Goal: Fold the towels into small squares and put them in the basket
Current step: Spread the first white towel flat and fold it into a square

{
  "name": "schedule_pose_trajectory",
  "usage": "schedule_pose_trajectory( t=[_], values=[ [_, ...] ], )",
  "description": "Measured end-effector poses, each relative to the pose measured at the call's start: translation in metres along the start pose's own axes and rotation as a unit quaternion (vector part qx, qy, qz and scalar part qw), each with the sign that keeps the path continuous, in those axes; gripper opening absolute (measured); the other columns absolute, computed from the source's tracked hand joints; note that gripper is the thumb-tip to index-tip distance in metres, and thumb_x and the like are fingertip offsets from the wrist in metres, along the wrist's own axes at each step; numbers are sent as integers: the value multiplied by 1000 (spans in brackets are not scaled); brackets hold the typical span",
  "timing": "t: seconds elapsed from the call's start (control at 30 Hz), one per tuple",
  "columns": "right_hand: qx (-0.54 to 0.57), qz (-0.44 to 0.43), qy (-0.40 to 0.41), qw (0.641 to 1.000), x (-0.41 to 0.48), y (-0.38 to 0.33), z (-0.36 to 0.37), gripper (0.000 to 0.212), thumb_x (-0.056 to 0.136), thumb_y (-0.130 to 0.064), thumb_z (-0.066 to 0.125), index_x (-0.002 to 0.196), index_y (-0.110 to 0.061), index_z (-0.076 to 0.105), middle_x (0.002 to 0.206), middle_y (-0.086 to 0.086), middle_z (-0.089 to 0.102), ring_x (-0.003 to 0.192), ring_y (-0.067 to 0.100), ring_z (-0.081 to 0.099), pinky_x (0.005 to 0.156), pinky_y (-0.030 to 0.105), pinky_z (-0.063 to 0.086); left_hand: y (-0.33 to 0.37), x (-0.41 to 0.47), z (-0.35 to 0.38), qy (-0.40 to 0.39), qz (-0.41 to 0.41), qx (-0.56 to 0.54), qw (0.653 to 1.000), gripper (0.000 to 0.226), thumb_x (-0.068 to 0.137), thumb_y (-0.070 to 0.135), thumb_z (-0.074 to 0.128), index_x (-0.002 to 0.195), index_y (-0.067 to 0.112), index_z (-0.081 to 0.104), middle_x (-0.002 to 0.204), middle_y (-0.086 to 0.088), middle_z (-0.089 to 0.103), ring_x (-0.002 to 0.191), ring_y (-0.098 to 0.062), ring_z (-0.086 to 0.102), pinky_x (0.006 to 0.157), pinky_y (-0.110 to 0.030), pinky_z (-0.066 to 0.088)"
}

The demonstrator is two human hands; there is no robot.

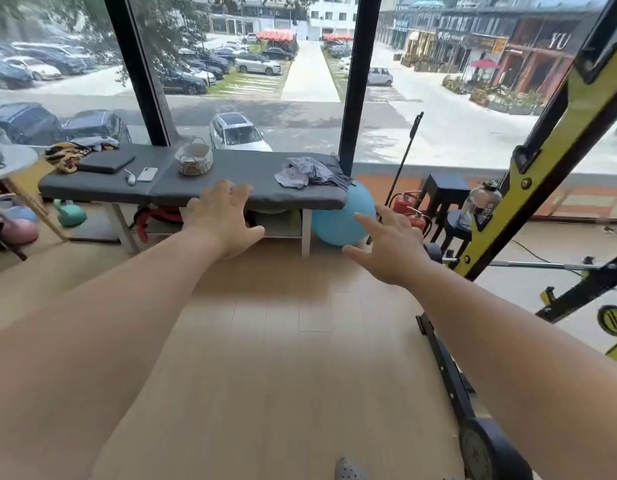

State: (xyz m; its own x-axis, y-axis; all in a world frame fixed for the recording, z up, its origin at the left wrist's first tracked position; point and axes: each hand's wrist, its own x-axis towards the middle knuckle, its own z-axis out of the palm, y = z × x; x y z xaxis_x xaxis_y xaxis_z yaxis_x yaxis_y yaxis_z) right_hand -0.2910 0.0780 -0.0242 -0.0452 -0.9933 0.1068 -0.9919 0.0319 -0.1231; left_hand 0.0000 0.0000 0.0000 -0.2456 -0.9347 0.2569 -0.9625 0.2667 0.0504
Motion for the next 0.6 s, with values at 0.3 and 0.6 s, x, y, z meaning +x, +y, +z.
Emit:
schedule_pose_trajectory(
  t=[0.3, 0.6],
  values=[
    [40, 34, -61, 997, 187, 95, 25, 79, 89, -70, 50, 156, -39, 23, 165, 4, 16, 147, 34, 23, 113, 56, 30, 32, 169, 66, -87, -25, 8, 996, 74, 80, 62, 61, 143, 31, 38, 140, -3, 41, 130, -30, 40, 104, -50, 39],
    [73, 17, -95, 993, 358, 121, 60, 73, 89, -67, 55, 152, -35, 35, 161, 4, 24, 143, 33, 32, 111, 55, 37, 24, 316, 133, -119, -10, 27, 992, 72, 81, 61, 62, 143, 29, 41, 141, -2, 43, 129, -30, 42, 105, -50, 40]
  ],
)
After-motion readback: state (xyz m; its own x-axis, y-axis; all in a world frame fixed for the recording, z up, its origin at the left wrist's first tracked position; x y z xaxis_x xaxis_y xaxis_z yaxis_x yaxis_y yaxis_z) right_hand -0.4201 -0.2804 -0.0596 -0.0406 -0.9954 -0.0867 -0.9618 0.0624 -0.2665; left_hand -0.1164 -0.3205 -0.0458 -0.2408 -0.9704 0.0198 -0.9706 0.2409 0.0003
